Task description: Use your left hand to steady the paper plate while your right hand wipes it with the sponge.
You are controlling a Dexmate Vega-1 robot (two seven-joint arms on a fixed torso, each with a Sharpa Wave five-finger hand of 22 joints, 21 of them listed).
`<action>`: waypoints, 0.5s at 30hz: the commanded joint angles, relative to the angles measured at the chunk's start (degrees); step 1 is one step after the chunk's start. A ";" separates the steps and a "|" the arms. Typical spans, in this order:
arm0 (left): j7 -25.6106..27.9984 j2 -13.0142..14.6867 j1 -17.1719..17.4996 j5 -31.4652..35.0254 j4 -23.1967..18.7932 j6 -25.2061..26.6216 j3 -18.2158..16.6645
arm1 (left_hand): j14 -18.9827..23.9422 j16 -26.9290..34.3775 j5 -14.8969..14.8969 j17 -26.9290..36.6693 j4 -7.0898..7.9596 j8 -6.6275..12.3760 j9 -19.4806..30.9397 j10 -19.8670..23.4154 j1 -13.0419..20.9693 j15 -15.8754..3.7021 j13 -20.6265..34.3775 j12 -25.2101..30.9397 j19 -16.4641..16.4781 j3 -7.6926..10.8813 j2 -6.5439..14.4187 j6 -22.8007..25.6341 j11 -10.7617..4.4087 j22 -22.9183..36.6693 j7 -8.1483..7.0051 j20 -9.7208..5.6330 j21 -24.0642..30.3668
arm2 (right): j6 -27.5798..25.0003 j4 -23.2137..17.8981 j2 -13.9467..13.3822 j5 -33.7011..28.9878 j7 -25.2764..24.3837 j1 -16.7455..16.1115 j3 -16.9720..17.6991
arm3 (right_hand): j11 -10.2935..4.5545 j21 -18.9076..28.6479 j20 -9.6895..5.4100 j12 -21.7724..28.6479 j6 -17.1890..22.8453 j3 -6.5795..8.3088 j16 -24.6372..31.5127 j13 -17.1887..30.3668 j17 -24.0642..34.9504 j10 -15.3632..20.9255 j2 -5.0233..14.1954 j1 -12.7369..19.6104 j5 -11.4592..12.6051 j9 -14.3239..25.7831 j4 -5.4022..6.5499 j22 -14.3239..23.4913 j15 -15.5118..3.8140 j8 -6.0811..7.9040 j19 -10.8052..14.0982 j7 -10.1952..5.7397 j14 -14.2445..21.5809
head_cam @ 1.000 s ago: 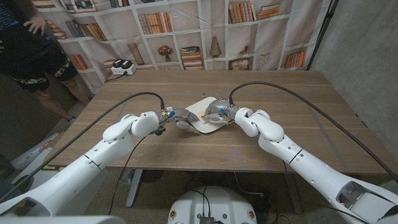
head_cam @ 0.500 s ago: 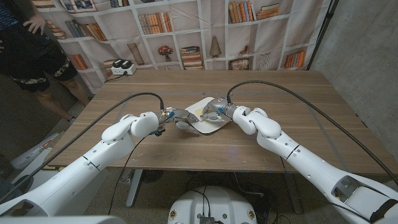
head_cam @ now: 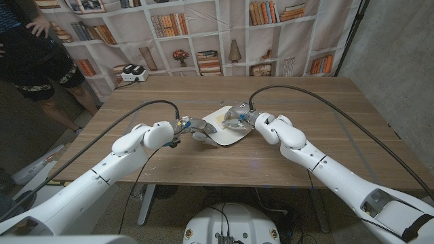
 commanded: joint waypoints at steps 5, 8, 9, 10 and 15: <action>0.52 -0.68 -0.62 0.54 0.47 0.20 0.40 | -0.02 0.16 0.12 0.24 0.19 0.01 0.15 0.03 0.17 -3.71 0.26 0.25 -0.40 -0.42 0.08 0.22 0.16 0.12 -0.16 -1.05 0.37 | -3.56 -4.61 -2.92 -2.14 1.41 -3.00 2.26 | 0.62 0.02 -0.96 0.63 1.20 0.17 0.40 0.25 0.09 1.33 -0.21 -0.41 0.33 0.08 -0.14 0.18 -1.38 0.69 0.18 0.27 0.67; 0.67 -0.68 -0.54 0.76 0.38 0.35 0.38 | -0.03 0.15 0.12 0.24 0.19 0.02 0.15 0.02 0.17 -3.69 0.26 0.24 -0.41 -0.43 0.08 0.24 0.15 0.12 -0.11 -1.05 0.37 | -4.11 -5.48 -3.35 -2.48 2.20 -3.65 2.64 | 0.91 0.15 -1.11 1.09 2.10 0.19 0.71 0.26 0.13 2.53 -0.17 -0.65 0.30 0.09 -0.10 0.18 -1.46 1.04 0.45 0.21 1.50; 0.73 -0.61 -0.39 1.26 0.10 0.71 0.45 | -0.03 0.16 0.12 0.24 0.20 0.04 0.15 0.05 0.18 -3.70 0.26 0.26 -0.41 -0.43 0.09 0.28 0.14 0.12 -0.09 -1.05 0.37 | -4.29 -6.32 -3.98 -2.78 2.37 -4.33 2.88 | 0.60 0.21 -1.15 1.34 2.99 0.24 0.76 0.27 0.11 3.22 -0.20 -0.75 0.28 0.09 -0.15 0.18 -1.68 1.34 0.55 -0.03 1.80; 0.71 -0.56 -0.32 1.47 -0.05 0.82 0.49 | -0.01 0.17 0.12 0.25 0.20 0.06 0.15 0.04 0.18 -3.70 0.26 0.25 -0.42 -0.43 0.10 0.32 0.17 0.12 -0.04 -0.99 0.37 | -4.41 -6.83 -4.26 -3.07 2.88 -4.61 2.93 | 0.64 0.23 -1.18 1.43 3.13 0.23 0.82 0.28 0.11 3.48 -0.22 -0.81 0.27 0.09 -0.15 0.18 -1.78 1.38 0.60 -0.16 1.99; 0.55 -0.46 -0.05 1.45 -0.43 0.85 0.43 | 0.09 0.22 0.12 0.25 0.23 0.06 0.15 0.08 0.15 -3.63 0.26 0.28 -0.38 -0.45 0.11 0.32 0.27 0.12 0.03 -0.94 0.39 | -4.77 -8.68 -4.99 -3.63 3.26 -6.30 3.55 | 0.49 0.26 -1.14 1.80 4.04 0.23 0.83 0.30 0.11 4.52 -0.30 -1.06 0.23 0.08 -0.15 0.19 -1.75 1.63 0.63 -0.55 2.30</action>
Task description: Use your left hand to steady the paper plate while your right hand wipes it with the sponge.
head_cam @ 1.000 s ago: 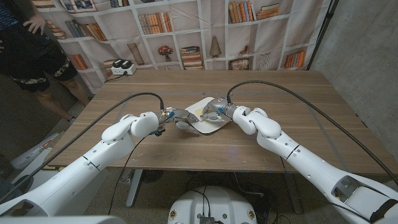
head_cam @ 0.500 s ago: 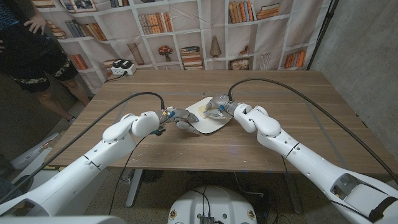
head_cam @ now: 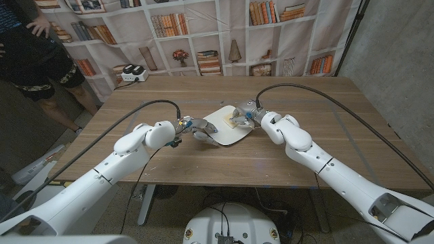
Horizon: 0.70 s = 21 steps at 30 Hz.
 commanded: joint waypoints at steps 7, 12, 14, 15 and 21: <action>0.10 0.02 0.76 0.83 -0.85 0.79 0.10 | 0.02 0.20 0.12 0.20 0.09 0.05 0.15 0.02 0.15 -3.57 0.15 0.25 -0.38 -0.30 0.16 0.30 0.34 0.13 0.05 -0.84 0.41 | -2.93 -4.94 -2.11 -2.31 3.35 -4.94 1.97 | -0.20 0.52 -1.51 1.26 3.62 0.43 0.75 0.16 0.11 3.74 -0.16 -1.06 0.22 0.08 -0.20 0.06 -2.28 1.27 0.97 -0.53 2.62; -0.35 0.12 0.78 0.86 -0.93 0.99 0.17 | 0.06 0.22 0.12 0.20 0.11 0.07 0.15 -0.01 0.14 -3.54 0.15 0.24 -0.40 -0.31 0.19 0.34 0.33 0.13 0.03 -0.78 0.40 | -3.45 -5.27 -2.12 -2.00 3.72 -5.97 2.39 | 0.02 1.11 -1.89 1.84 5.65 0.57 1.09 0.15 0.11 5.73 -0.16 -1.45 0.18 0.06 -0.23 0.24 -2.56 1.68 2.20 -0.70 4.47; -0.44 0.14 0.72 0.81 -0.87 0.92 0.18 | 0.03 0.21 0.11 0.20 0.12 0.08 0.15 0.00 0.13 -3.56 0.15 0.25 -0.41 -0.32 0.20 0.36 0.30 0.13 0.13 -0.77 0.40 | -3.64 -5.35 -2.14 -1.92 4.00 -6.28 2.48 | 0.08 1.18 -1.92 2.11 6.48 0.63 1.04 0.14 0.10 6.59 -0.17 -1.55 0.18 0.05 -0.27 0.30 -2.84 1.86 2.29 -0.70 4.75; -0.45 0.12 0.68 0.76 -0.82 0.87 0.18 | 0.03 0.21 0.11 0.20 0.13 0.07 0.15 -0.10 0.12 -3.55 0.15 0.21 -0.44 -0.32 0.20 0.33 0.30 0.14 0.13 -0.74 0.39 | -3.70 -5.40 -2.14 -1.70 4.06 -6.46 2.62 | 0.07 1.19 -1.92 2.16 6.65 0.64 1.02 0.14 0.09 6.76 -0.18 -1.56 0.17 0.05 -0.28 0.32 -2.86 1.90 2.29 -0.77 4.81; -0.43 -0.21 0.30 1.09 -0.40 1.11 0.47 | -0.06 0.18 0.11 0.20 0.17 0.03 0.14 -0.05 0.10 -3.50 0.15 0.24 -0.49 -0.35 0.22 0.24 0.15 0.14 0.17 -0.65 0.38 | -3.50 -5.61 -1.86 1.22 4.99 -6.95 3.53 | 0.16 1.53 -2.36 3.21 10.37 1.25 1.11 0.06 -0.18 10.60 -0.47 -1.13 0.38 0.00 -1.24 0.50 -3.22 2.61 2.91 0.30 7.36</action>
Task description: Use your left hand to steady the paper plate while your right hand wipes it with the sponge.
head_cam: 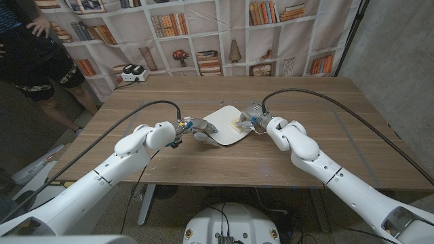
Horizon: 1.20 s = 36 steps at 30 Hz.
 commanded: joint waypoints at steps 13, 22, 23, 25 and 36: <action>-0.59 -0.46 -1.77 0.87 1.29 -0.73 1.11 | 0.34 0.37 0.10 0.30 0.26 0.04 0.14 0.28 0.04 -3.07 0.31 0.36 0.43 -0.42 0.30 0.24 0.56 0.19 0.50 -0.71 0.77 | 4.55 0.76 0.28 8.14 -0.59 -0.74 0.40 | -0.83 -0.25 -1.85 -0.23 1.23 0.78 -0.93 0.02 -0.28 1.14 -2.11 1.87 0.21 0.06 -2.82 0.24 -3.16 -0.46 -0.81 -0.37 0.08; -1.20 -0.41 -1.91 1.11 1.06 -0.28 1.09 | 0.38 0.36 0.09 0.29 0.28 0.05 0.14 0.40 0.07 -3.08 0.31 0.41 0.55 -0.42 0.37 0.25 0.65 0.22 0.56 -0.79 0.81 | 7.61 3.31 1.12 9.50 -2.18 1.39 -0.91 | -1.09 -1.02 -1.44 -2.12 -0.88 1.43 -1.56 0.02 0.03 -2.36 -1.26 1.88 0.07 0.09 -3.15 0.29 -2.53 -1.87 -3.08 -1.07 -2.46; -1.21 -0.38 -1.90 1.08 1.01 -0.31 1.06 | 0.38 0.36 0.09 0.29 0.28 0.05 0.14 0.39 0.08 -3.09 0.31 0.40 0.53 -0.42 0.37 0.25 0.62 0.22 0.57 -0.75 0.81 | 7.71 3.46 1.26 9.33 -2.29 1.64 -1.09 | -1.07 -1.14 -1.34 -2.49 -1.54 1.55 -1.64 0.03 0.07 -3.13 -1.09 1.85 0.07 0.10 -3.19 0.29 -2.20 -2.19 -3.48 -1.09 -3.02; -1.22 -0.34 -1.86 0.94 0.88 -0.37 0.93 | 0.38 0.36 0.09 0.29 0.28 0.04 0.14 0.27 0.09 -3.06 0.31 0.36 0.54 -0.42 0.38 0.22 0.63 0.22 0.60 -0.73 0.81 | 7.81 3.97 1.69 8.59 -2.69 2.35 -1.61 | -1.02 -1.31 -1.19 -2.99 -2.85 1.65 -1.74 0.04 0.10 -4.15 -1.10 1.79 0.05 0.12 -3.36 0.29 -2.01 -2.70 -4.11 -0.97 -3.98; -0.92 -0.33 -1.40 1.14 0.01 -0.07 0.64 | 0.37 0.34 0.09 0.29 0.28 0.07 0.14 0.34 0.14 -3.10 0.30 0.38 0.48 -0.42 0.42 0.26 0.60 0.24 0.52 -0.69 0.78 | 4.54 5.23 3.51 4.62 -1.70 4.03 -3.01 | 0.17 -2.38 -0.23 -5.11 -10.29 1.50 -1.62 0.18 0.45 -11.16 -1.14 0.19 -0.05 0.17 -3.39 0.14 1.29 -3.82 -8.74 1.14 -9.24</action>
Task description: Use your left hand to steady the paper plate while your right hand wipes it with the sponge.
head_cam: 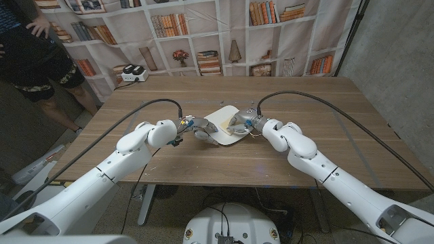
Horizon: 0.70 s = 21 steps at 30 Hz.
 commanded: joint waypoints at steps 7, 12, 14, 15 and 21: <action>0.09 0.11 0.71 0.34 -1.33 0.73 -0.50 | 0.40 0.34 0.09 0.22 0.14 0.07 0.09 0.23 0.16 -3.05 0.14 0.41 0.45 -0.27 0.43 0.24 0.43 0.24 0.22 -0.64 0.32 | -3.71 2.58 2.44 -5.43 1.80 3.24 -2.40 | 0.84 -0.21 -0.13 -0.38 -2.54 -0.14 0.19 0.14 0.36 -2.59 0.07 -1.30 0.00 0.14 0.23 0.11 0.76 0.05 -1.58 0.88 -1.68; -0.07 0.07 0.98 0.57 -1.85 1.28 -0.56 | 0.38 0.32 0.09 0.22 0.14 0.07 0.09 0.28 0.18 -3.13 0.14 0.43 0.44 -0.28 0.42 0.25 0.37 0.25 0.22 -0.63 0.31 | -5.10 2.66 2.59 -6.63 3.12 3.64 -2.40 | 1.04 -0.29 0.00 -0.40 -3.80 -0.30 0.22 0.15 0.40 -3.46 0.01 -1.80 0.01 0.14 0.36 0.07 1.13 -0.03 -2.24 1.34 -2.38; -0.21 0.02 0.96 0.68 -1.89 1.47 -0.48 | 0.39 0.32 0.09 0.22 0.14 0.08 0.09 0.22 0.18 -3.08 0.14 0.40 0.44 -0.29 0.42 0.29 0.38 0.25 0.07 -0.63 0.31 | -5.50 2.68 2.59 -6.92 3.09 3.67 -2.31 | 1.14 -0.27 0.03 -0.42 -3.95 -0.34 0.23 0.15 0.41 -3.65 -0.01 -1.90 0.01 0.14 0.39 0.06 1.19 -0.03 -2.25 1.33 -2.47; -0.22 -0.02 0.96 0.73 -1.88 1.51 -0.43 | 0.43 0.33 0.08 0.22 0.14 0.07 0.09 0.23 0.19 -3.09 0.14 0.40 0.47 -0.30 0.41 0.25 0.34 0.25 0.09 -0.65 0.32 | -5.72 2.68 2.60 -7.14 3.09 3.69 -2.29 | 1.15 -0.26 0.03 -0.39 -4.11 -0.37 0.26 0.15 0.42 -3.68 -0.02 -1.97 0.01 0.14 0.41 0.06 1.22 -0.04 -2.28 1.33 -2.50; -0.21 -0.21 0.91 0.75 -1.83 1.63 -0.34 | 0.37 0.31 0.08 0.22 0.14 0.08 0.09 0.17 0.20 -3.16 0.14 0.38 0.42 -0.32 0.40 0.27 0.37 0.26 0.12 -0.63 0.30 | -5.54 1.32 2.02 -5.93 1.66 2.90 -1.19 | 1.16 -0.20 0.11 -0.28 -4.47 -0.45 0.35 0.15 0.41 -3.81 -0.08 -2.21 0.03 0.14 0.45 0.04 1.17 0.04 -2.37 1.41 -2.58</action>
